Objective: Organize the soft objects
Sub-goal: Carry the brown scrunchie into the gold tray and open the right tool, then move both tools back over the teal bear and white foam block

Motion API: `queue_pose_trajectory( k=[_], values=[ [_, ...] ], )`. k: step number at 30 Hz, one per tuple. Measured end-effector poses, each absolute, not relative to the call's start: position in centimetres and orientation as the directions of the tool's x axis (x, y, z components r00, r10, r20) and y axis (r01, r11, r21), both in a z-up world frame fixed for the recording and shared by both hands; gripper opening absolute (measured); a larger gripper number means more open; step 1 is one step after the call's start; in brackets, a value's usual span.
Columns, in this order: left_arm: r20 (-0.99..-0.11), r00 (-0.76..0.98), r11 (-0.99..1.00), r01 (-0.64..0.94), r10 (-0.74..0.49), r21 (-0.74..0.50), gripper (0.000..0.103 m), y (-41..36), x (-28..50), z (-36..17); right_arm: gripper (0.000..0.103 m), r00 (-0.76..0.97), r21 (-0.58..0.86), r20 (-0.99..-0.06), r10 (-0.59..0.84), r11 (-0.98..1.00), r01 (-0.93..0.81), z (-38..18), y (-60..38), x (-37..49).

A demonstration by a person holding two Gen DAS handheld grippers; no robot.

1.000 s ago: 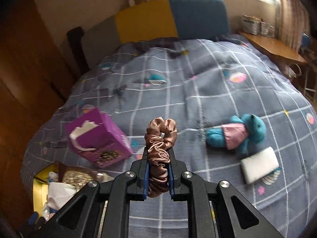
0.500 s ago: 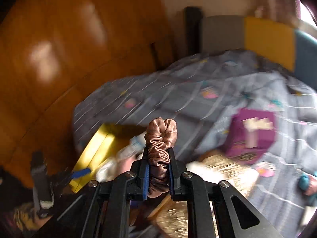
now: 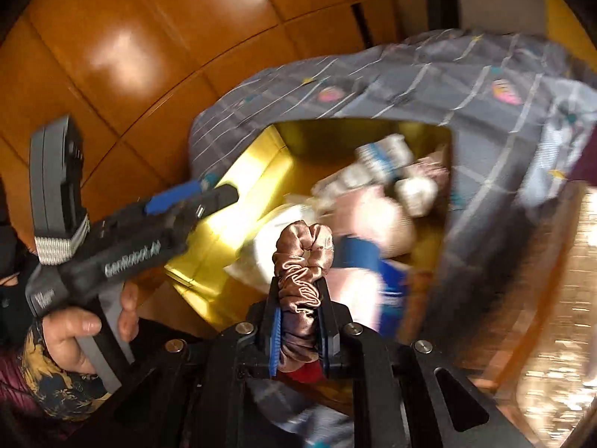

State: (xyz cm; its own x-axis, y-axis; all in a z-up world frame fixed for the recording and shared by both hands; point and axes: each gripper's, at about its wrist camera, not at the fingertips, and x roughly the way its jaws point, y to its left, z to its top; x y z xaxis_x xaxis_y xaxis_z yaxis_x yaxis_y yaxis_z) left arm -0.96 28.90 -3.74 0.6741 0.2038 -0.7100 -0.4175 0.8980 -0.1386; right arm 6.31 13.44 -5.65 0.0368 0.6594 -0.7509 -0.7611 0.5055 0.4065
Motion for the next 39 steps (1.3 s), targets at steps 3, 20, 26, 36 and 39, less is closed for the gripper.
queue_pose_trajectory(
  k=[3, 20, 26, 36, 39],
  values=[
    [-0.704, 0.676, 0.894, -0.426, 0.216, -0.136, 0.067, 29.3, -1.2, -3.5, 0.015, 0.010, 0.401, -0.766, 0.643, 0.490, -0.774, -7.0, 15.7, 5.4],
    [-0.709, 0.683, 0.921, -0.369, 0.179, -0.123, 0.067, 27.0, -1.4, -3.6, 0.030, 0.065, 0.299, -0.811, 0.581, 0.508, -0.808, -9.1, 15.7, 3.0],
    [-0.705, 0.687, 0.926, -0.359, 0.177, -0.118, 0.067, 26.5, -1.4, -3.4, 0.039, 0.111, 0.274, -0.801, 0.588, 0.525, -0.806, -7.9, 14.5, 2.4],
    [-0.705, 0.691, 0.939, -0.327, 0.159, -0.109, 0.067, 25.3, -1.3, -3.2, 0.044, 0.223, 0.210, -0.772, 0.596, 0.569, -0.795, -5.8, 12.2, 2.0],
    [-0.703, 0.695, 0.944, -0.313, 0.152, -0.105, 0.067, 24.9, -1.2, -3.1, 0.048, 0.262, 0.187, -0.762, 0.592, 0.589, -0.786, -5.2, 11.4, 1.8]
  ],
)
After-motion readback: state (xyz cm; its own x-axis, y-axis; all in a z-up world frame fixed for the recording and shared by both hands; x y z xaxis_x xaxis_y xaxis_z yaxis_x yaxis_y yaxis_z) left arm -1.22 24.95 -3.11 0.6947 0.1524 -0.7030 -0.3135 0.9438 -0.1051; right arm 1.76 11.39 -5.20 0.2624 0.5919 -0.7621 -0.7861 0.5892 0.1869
